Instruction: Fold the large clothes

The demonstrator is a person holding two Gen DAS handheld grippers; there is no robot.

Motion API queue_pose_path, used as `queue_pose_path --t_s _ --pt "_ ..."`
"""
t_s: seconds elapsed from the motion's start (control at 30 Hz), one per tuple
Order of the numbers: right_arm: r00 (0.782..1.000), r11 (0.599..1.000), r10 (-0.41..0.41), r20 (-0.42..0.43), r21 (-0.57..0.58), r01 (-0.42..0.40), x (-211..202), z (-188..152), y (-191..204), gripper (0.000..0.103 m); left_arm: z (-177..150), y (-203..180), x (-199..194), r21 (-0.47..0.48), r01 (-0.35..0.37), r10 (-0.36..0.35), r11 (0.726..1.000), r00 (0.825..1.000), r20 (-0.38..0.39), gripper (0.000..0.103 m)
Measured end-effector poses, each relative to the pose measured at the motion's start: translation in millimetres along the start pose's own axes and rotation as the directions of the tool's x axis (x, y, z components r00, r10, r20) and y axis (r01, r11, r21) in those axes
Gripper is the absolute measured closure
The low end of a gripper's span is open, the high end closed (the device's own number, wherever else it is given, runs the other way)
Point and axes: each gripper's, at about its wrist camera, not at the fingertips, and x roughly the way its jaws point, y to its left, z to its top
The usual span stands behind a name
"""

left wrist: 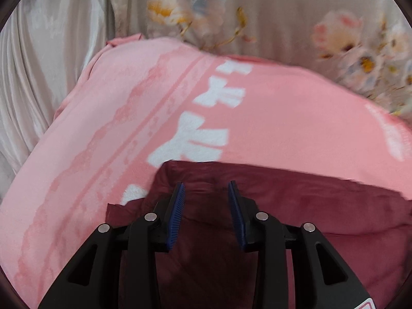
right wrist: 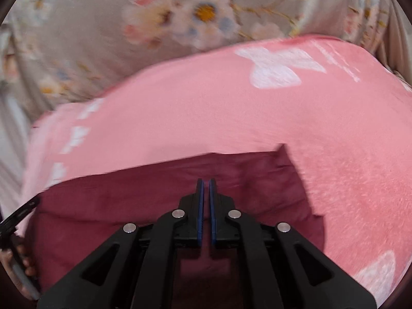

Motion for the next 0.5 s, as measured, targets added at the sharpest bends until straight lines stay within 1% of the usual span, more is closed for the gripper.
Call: queue_pose_path --t_s 0.07,0.1,0.2,0.3,0.33,0.4,0.5 --pt "0.999 0.997 0.051 -0.016 -0.064 -0.052 -8 -9 30 0.099 -3 -20 -22 0.026 0.054 -0.054 0.998 0.998 0.017 0.07" --pt "0.995 0.991 0.091 -0.038 -0.097 -0.094 -11 -19 50 0.099 -10 -35 -32 0.059 0.077 -0.078 0.995 0.997 0.014 0.07" --pt "0.985 0.978 0.15 -0.085 -0.13 -0.16 -9 -42 81 0.099 -33 -70 -36 0.124 0.107 -0.104 0.986 0.994 -0.033 0.069" --pt "0.981 0.974 0.147 -0.13 -0.152 -0.166 2 -60 95 0.099 -61 -92 -26 0.146 0.126 -0.114 0.981 0.989 -0.093 0.069" --pt "0.98 0.974 0.143 -0.138 -0.154 -0.164 4 -65 96 0.099 -69 -98 -22 0.16 0.107 -0.093 0.981 0.991 -0.096 0.069" --pt "0.984 0.976 0.118 -0.136 -0.165 -0.14 10 -76 98 0.1 -79 -104 -21 0.186 0.068 -0.056 0.98 0.996 -0.069 0.069" --pt "0.984 0.979 0.119 -0.131 -0.151 -0.139 13 -85 92 0.101 -83 -102 -14 0.174 0.071 -0.06 0.982 0.996 -0.066 0.068"
